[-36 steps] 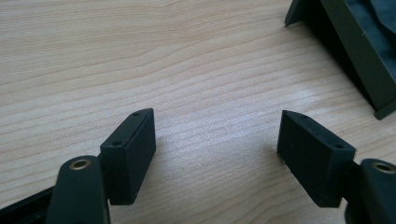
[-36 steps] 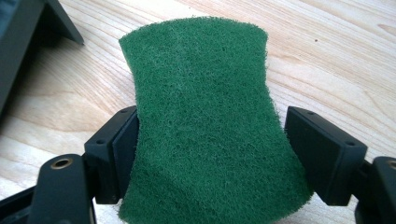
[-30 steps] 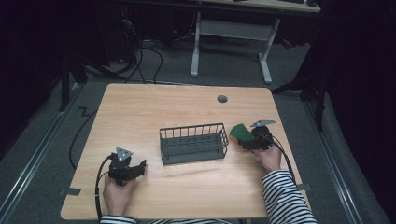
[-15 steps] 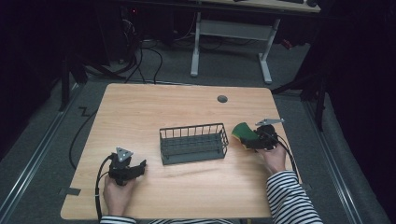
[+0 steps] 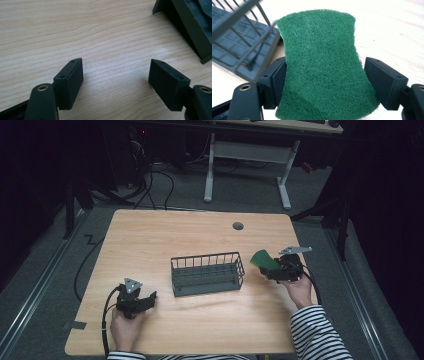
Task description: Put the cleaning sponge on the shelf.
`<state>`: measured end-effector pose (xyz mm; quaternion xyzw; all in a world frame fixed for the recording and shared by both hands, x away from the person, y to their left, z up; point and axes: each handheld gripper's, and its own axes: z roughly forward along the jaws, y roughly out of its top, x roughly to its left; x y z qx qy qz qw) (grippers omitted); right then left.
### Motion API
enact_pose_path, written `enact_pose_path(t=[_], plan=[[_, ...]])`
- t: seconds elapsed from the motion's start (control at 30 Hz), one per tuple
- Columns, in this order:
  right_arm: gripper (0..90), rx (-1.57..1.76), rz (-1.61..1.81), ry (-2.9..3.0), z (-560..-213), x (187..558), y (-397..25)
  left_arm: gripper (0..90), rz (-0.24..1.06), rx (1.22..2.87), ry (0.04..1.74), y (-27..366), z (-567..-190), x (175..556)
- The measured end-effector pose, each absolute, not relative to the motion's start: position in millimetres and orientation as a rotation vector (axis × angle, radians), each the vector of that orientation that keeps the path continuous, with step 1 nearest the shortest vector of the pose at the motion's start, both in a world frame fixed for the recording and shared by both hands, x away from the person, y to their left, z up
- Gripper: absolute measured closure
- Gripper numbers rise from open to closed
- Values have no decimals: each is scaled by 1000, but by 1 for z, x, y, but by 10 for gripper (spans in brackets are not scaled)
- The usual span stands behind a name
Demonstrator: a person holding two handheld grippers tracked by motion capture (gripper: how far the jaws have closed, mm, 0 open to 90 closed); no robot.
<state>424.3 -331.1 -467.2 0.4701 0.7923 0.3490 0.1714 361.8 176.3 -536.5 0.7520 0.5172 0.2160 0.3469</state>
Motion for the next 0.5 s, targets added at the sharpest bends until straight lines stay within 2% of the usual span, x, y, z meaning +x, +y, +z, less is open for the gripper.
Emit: enact_pose_path(t=[0.5], plan=[[227,1292,1083,2234,-449,409,-331,286,561,1951,1342,176,-536,362]])
